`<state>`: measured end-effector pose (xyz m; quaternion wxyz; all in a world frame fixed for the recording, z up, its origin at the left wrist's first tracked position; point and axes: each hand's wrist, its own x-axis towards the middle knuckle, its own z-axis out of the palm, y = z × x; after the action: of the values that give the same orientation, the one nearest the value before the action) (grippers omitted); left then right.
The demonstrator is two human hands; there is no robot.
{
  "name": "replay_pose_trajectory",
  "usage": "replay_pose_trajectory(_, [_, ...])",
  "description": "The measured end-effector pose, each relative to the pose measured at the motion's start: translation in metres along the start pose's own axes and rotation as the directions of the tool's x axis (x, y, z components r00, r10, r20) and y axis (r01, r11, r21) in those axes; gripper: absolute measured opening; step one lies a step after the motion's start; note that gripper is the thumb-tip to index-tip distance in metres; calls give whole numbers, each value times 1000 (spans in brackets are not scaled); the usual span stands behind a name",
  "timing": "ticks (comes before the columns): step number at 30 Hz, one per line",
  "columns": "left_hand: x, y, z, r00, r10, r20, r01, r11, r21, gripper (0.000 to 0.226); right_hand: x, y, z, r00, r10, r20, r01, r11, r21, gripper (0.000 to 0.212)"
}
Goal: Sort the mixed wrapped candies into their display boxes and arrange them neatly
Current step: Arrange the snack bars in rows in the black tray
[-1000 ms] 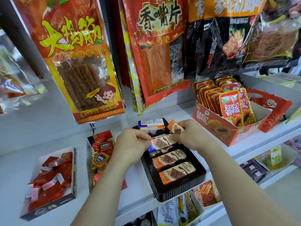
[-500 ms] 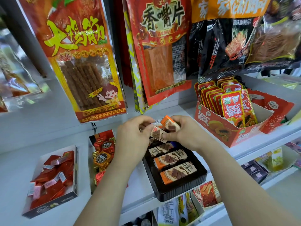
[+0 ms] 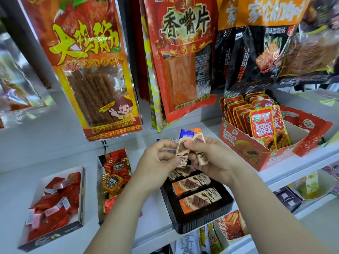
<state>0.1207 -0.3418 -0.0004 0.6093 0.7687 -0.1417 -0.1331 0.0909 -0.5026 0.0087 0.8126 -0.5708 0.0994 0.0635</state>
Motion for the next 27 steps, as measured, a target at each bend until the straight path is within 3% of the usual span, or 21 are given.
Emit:
replay_pose_trajectory(3, [1, -7, 2, 998, 50, -24, -40, 952, 304, 38, 1, 0, -5, 994, -44, -100, 36, 996, -83, 6])
replay_pose_trajectory(5, [1, -9, 3, 997, 75, 2, -65, 851, 521, 40, 1, 0, -12, 968, -130, -216, 59, 950, -307, 11])
replay_pose_trajectory(8, [-2, -10, 5, 994, 92, 53, -104, 760, 641, 42, 1, 3, -22, 941, -231, -245, 33, 787, -616, 11])
replay_pose_trajectory(11, [-1, -11, 10, 992, 104, 77, -127, 672, 730, 49, 3, 8, -27, 939, -253, -231, -7, 660, -751, 11])
replay_pose_trajectory(16, [4, -15, 12, 979, 170, 108, -187, 565, 804, 48, 4, 9, -25, 939, -268, -214, -16, 589, -808, 6])
replay_pose_trajectory(19, [3, -13, 12, 973, 221, 68, -182, 549, 816, 38, 2, 8, -20, 935, -280, -217, -37, 531, -846, 24])
replay_pose_trajectory(22, [1, -13, 10, 973, 227, 31, -160, 575, 802, 32, 0, 4, -16, 953, -220, -208, -49, 566, -823, 40])
replay_pose_trajectory(27, [1, -14, 7, 982, 168, 91, -167, 531, 831, 31, -4, -9, -11, 973, -192, -127, 47, 707, -706, 18])
